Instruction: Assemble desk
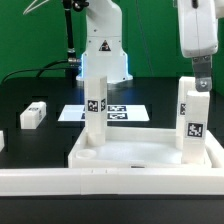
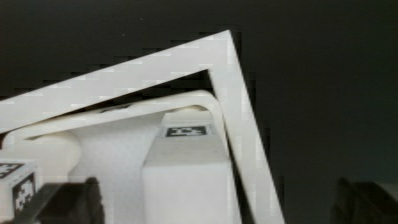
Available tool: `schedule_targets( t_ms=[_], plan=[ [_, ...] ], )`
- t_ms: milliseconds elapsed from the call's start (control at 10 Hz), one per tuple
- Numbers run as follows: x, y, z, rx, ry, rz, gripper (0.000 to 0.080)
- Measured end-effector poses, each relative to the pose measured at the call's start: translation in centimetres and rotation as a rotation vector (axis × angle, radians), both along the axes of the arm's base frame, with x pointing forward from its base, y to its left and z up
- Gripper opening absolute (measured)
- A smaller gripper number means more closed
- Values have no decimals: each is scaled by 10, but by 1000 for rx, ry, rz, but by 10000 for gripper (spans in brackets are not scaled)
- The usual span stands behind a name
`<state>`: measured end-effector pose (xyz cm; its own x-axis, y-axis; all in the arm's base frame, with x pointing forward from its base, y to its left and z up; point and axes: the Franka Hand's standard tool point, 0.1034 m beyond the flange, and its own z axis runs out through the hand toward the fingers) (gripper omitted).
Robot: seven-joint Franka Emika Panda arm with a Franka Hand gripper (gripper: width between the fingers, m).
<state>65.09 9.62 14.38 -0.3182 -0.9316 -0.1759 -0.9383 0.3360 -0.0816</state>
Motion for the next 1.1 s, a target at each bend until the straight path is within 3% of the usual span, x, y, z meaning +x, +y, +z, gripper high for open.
schedule_targets(
  t_ms=[200, 400, 600, 1100],
  plan=[
    [-13, -21, 9, -19, -43, 121, 649],
    [-31, -52, 20, -42, -69, 299, 649],
    [-37, -85, 35, -63, -103, 478, 649],
    [-37, -88, 33, -125, -152, 845, 649]
  ],
)
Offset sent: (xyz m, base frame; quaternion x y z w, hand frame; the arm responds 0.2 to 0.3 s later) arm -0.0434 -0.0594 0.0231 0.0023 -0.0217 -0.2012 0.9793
